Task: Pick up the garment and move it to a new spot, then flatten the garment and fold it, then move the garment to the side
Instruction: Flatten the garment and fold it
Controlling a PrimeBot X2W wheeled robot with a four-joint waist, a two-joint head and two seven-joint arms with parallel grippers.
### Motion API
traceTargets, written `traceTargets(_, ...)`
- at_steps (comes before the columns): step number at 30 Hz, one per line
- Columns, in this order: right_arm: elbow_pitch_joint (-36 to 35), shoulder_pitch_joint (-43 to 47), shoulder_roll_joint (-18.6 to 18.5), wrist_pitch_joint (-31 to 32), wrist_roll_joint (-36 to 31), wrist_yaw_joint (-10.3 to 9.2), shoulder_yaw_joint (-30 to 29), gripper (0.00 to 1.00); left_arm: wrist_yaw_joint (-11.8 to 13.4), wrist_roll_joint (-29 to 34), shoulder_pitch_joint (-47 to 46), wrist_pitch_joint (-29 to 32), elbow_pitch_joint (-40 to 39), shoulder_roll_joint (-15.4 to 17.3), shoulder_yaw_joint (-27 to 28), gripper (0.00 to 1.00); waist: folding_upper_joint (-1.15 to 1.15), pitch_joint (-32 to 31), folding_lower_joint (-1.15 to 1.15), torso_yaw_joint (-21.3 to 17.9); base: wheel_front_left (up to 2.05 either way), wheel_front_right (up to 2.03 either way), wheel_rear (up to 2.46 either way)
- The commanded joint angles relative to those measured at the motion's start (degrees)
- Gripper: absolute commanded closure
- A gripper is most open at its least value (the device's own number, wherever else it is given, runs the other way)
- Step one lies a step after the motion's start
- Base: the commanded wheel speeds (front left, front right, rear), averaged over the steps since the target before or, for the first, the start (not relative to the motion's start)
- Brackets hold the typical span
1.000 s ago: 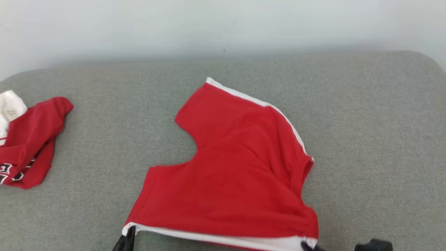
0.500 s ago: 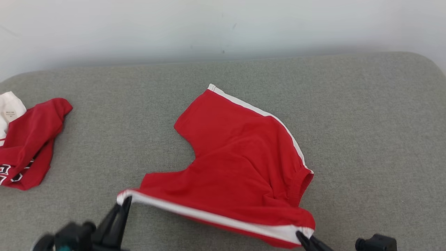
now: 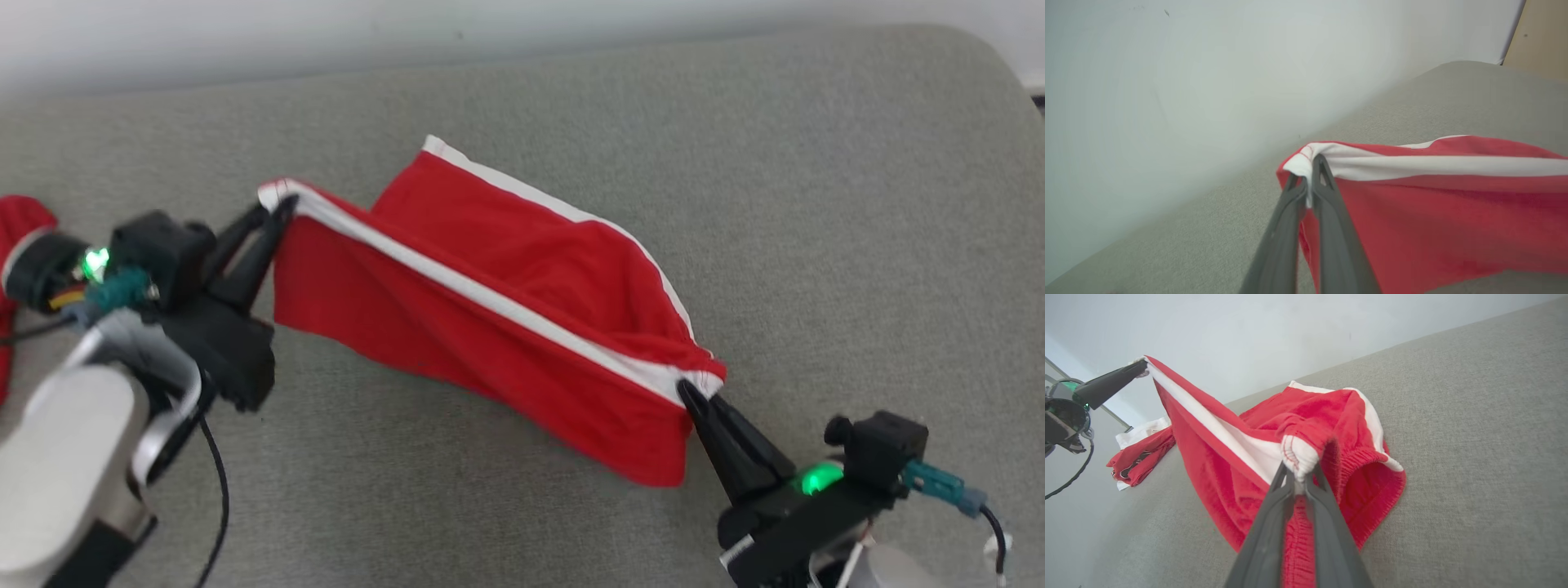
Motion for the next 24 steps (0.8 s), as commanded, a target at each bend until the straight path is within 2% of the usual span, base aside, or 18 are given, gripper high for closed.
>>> traceTargets(1, 1.19, -2.22, 0.73, -0.82, 0.05, 0.06, 0.21, 1.0, -0.23, -0.21, -3.3, 0.19, 1.92, 0.26, -0.15, 1.0, -0.01, 5.28, -0.01, -4.28, 0.0, 0.0, 0.0)
traceTargets(6, 5.05, -8.68, 3.23, -2.94, 0.37, 0.06, 1.32, 1.0, -0.57, -1.23, -12.11, 1.49, 9.14, 0.88, -2.12, 1.0, -0.01, 9.54, -0.01, -7.22, 0.0, 0.0, 0.0)
traceTargets(14, 9.74, -15.66, 6.06, -5.87, -0.6, 0.06, 2.83, 1.0, -0.71, -2.47, -24.06, 1.26, 18.45, 1.34, -12.01, 1.0, -0.01, 13.34, -0.01, -10.06, 0.0, 0.0, 0.0)
traceTargets(19, 11.45, -17.28, 7.65, -6.82, -1.85, 0.06, 3.27, 1.0, -0.72, -3.0, -28.41, -1.23, 24.18, 0.48, -17.56, 1.0, -0.01, 13.41, -0.01, -10.66, 0.0, 0.0, 0.0)
traceTargets(24, 11.99, -17.58, 8.59, -7.31, -2.88, 0.06, 2.81, 1.0, -0.72, -4.68, -30.44, -5.19, 30.25, -0.58, -19.63, 1.0, -0.01, 13.36, -0.01, -10.84, 0.0, 0.0, 0.0)
